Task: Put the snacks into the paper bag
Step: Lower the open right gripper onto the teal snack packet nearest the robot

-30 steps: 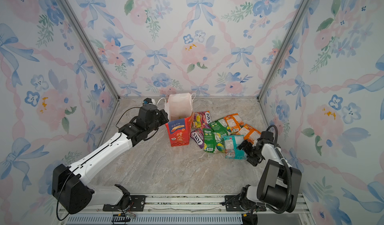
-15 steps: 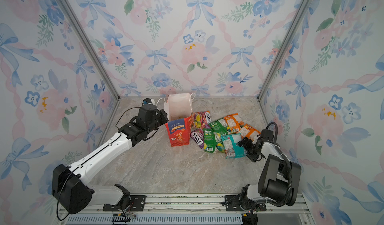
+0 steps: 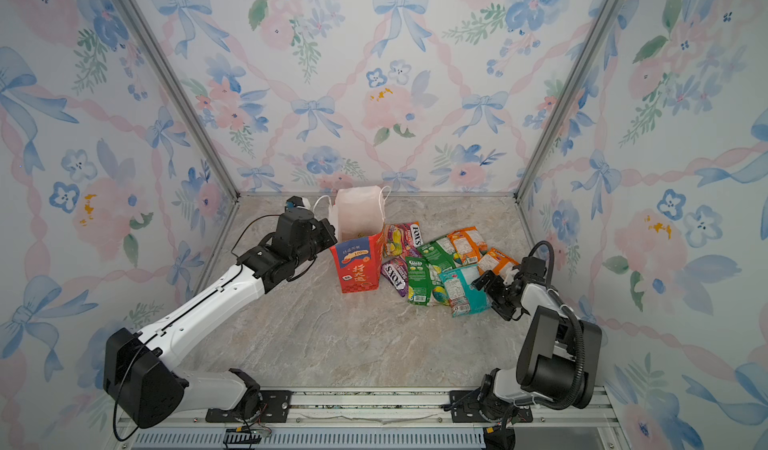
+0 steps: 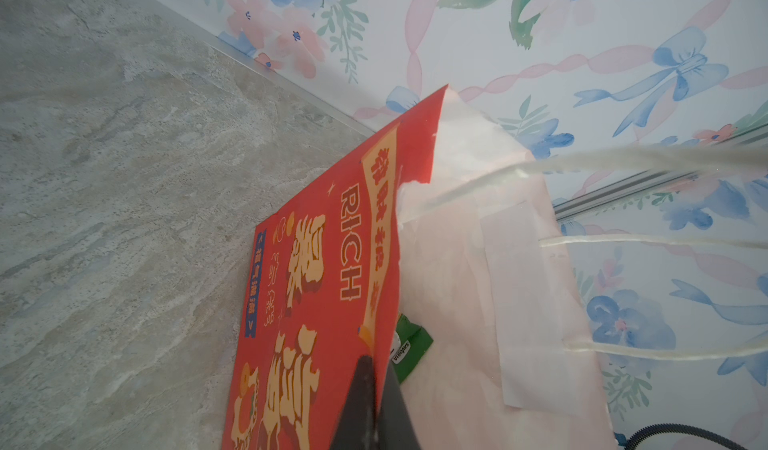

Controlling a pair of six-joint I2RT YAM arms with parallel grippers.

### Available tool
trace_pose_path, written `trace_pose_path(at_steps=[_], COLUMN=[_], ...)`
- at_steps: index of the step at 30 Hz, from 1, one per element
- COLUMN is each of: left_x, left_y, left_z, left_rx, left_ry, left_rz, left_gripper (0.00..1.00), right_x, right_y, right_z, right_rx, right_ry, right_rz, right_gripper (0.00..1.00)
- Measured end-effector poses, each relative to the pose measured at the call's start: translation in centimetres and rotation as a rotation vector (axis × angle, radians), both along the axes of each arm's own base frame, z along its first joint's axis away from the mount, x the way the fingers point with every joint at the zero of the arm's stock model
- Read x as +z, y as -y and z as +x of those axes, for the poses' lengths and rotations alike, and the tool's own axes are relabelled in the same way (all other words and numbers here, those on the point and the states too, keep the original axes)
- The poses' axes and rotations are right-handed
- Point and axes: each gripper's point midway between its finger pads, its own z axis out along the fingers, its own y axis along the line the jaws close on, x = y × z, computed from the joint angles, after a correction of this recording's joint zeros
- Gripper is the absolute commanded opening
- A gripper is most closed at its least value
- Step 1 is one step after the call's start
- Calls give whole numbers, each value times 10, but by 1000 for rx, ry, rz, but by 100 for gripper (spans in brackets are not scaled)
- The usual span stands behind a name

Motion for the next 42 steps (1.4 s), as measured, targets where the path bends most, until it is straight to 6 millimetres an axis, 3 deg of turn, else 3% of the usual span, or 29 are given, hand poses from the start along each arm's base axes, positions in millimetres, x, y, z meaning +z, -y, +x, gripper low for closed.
trace_pose_path(at_steps=[18,30,42], left_x=[1,0,0], left_y=[1,1,1], left_z=[0,0,1], left_rx=[-7,-7,-8], left_ry=[1,1,-1], left_rz=[-5,-5,-8], left_gripper=[0,0,0], right_x=[-1,0,2], right_y=[-21,-41,-61], right_z=[17,17,-7], right_rx=[104,167,209], right_ry=[58,61,-22], right_rz=[-7,-4,-3], right_gripper=[85,88,94])
